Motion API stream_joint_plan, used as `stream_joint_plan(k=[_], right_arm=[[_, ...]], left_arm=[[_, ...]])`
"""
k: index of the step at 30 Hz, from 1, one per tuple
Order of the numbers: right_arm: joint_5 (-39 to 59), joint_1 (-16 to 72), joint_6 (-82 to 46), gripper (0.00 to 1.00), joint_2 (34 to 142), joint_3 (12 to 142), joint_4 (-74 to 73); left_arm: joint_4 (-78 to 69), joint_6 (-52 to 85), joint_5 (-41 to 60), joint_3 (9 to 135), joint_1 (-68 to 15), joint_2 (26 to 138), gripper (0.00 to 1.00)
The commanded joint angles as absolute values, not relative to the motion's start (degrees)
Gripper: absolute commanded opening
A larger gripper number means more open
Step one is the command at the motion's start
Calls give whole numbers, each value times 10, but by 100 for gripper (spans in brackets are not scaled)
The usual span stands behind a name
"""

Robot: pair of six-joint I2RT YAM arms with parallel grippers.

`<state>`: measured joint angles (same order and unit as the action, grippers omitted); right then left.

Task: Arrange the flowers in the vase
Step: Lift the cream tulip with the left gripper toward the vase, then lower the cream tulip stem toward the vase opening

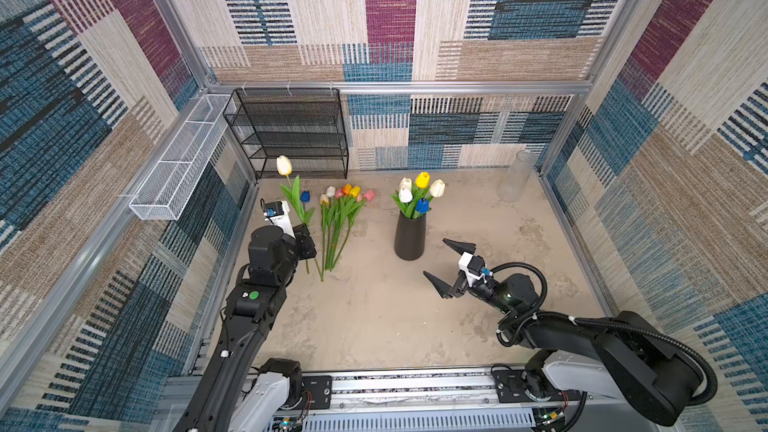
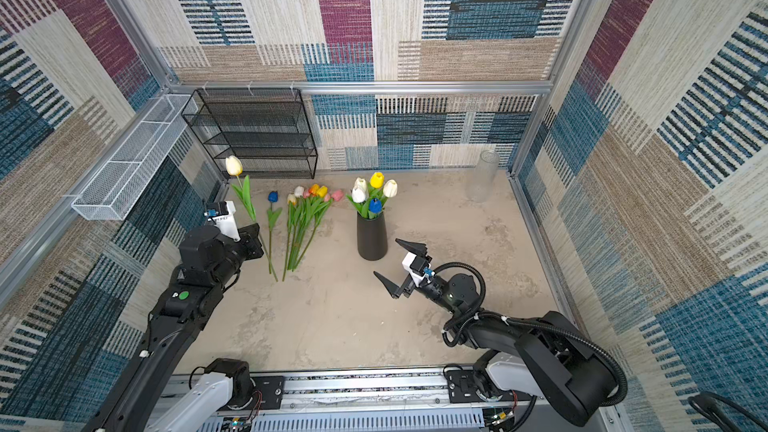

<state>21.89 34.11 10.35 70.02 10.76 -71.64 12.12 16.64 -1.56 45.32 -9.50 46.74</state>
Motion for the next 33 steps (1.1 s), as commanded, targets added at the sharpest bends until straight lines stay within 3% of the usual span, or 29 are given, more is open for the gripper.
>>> stream_joint_plan(k=[1, 9, 22, 33], right_arm=[[211, 342, 102, 100, 690, 106, -727], [200, 342, 106, 100, 675, 105, -716], [180, 342, 116, 100, 683, 101, -721], [186, 342, 115, 100, 681, 103, -719]], left_arm=[[29, 122, 13, 462, -119, 456, 0], [-106, 64, 131, 504, -169, 518, 0], [-208, 38, 191, 612, -231, 642, 0], [-267, 50, 227, 623, -243, 664, 0]])
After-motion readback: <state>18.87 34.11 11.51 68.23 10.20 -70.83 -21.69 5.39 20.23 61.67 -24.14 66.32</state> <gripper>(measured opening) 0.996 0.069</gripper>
